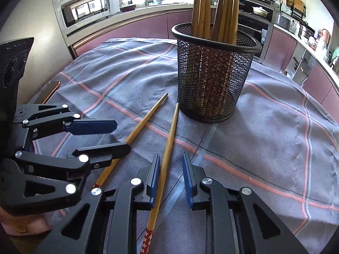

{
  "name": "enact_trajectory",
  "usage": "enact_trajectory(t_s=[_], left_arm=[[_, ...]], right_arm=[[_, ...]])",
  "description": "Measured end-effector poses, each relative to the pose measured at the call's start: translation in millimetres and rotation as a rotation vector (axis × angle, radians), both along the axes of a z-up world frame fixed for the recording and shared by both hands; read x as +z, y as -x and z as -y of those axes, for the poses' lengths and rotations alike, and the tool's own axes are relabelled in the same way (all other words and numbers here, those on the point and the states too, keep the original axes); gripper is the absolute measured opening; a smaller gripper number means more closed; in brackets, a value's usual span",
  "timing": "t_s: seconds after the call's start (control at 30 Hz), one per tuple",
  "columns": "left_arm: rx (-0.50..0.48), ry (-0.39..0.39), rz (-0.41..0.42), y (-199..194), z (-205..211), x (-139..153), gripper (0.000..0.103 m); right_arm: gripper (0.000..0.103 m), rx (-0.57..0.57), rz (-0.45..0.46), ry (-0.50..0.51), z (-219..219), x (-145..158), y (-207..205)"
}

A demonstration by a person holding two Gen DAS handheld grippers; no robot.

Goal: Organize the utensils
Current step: 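Move both tools down to the last two loose chopsticks, then close the right tool on one chopstick while the left tool grasps the other, lift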

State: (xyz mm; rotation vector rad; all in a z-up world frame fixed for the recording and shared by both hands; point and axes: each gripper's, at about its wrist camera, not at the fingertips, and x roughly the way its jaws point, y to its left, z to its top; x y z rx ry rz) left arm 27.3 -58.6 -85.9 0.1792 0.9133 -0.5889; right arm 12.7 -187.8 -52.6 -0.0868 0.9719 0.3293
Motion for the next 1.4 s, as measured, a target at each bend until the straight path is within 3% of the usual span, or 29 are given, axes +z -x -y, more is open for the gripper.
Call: enact_trajectory(t_s=[0.2,0.33,0.73,1.03,1.4], left_arm=[[0.015,-0.006,-0.018,-8,4,-5,0.015],[0.027,-0.005,-0.022,-8,5,-6,0.013],[0.057,0.026,-0.029,-2,-4,-1,0.007],[0.051,0.106,0.002,5,-20,30,0.007],[0.018,0.284,0.087,8,-39,96,0.007]], right_arm=[[0.016,0.006,0.005,0.003,-1,0,-1],[0.006,0.009,0.000,-0.009,2,0,-1],[0.005,0.019,0.018,-0.095,18,12,9],[0.005,0.036,0.102,-0.183,34,43,24],[0.005,-0.005,0.256,-0.296,60,92,25]])
